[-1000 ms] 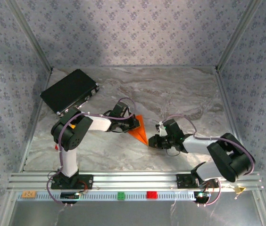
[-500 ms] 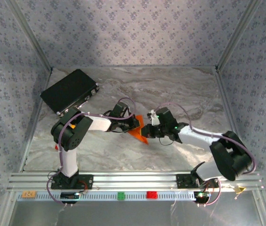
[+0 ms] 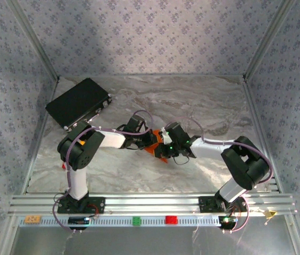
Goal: Fold a paper plane with a square sheet of paper (pick it up from the middle)
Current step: Fourth fold the wing at the center of the table.
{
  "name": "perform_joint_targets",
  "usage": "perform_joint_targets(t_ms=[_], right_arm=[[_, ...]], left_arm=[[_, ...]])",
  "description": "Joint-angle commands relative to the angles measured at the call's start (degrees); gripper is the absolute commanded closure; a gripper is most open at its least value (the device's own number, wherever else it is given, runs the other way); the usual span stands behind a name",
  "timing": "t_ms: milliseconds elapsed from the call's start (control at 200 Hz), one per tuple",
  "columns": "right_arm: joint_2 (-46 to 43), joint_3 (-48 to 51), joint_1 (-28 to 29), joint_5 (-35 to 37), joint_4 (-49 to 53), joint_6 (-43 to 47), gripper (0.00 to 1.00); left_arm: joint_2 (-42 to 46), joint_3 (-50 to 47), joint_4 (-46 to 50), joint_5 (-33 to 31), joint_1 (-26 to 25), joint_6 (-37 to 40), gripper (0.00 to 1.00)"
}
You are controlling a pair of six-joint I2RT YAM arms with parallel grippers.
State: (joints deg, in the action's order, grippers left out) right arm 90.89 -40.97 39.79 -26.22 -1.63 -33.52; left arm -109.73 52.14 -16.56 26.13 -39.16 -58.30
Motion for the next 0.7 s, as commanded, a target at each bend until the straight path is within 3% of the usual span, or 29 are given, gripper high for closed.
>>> perform_joint_targets(t_ms=[0,695], right_arm=[[1.3,-1.0,-0.9,0.7,0.6,1.1,1.0],[-0.3,9.7,-4.4,-2.4,-7.8,-4.3,0.99]], left_arm=[[-1.4,-1.5,2.9,-2.0,0.1,1.2,0.98],[-1.4,-1.5,3.4,-2.0,0.2,1.4,0.98]])
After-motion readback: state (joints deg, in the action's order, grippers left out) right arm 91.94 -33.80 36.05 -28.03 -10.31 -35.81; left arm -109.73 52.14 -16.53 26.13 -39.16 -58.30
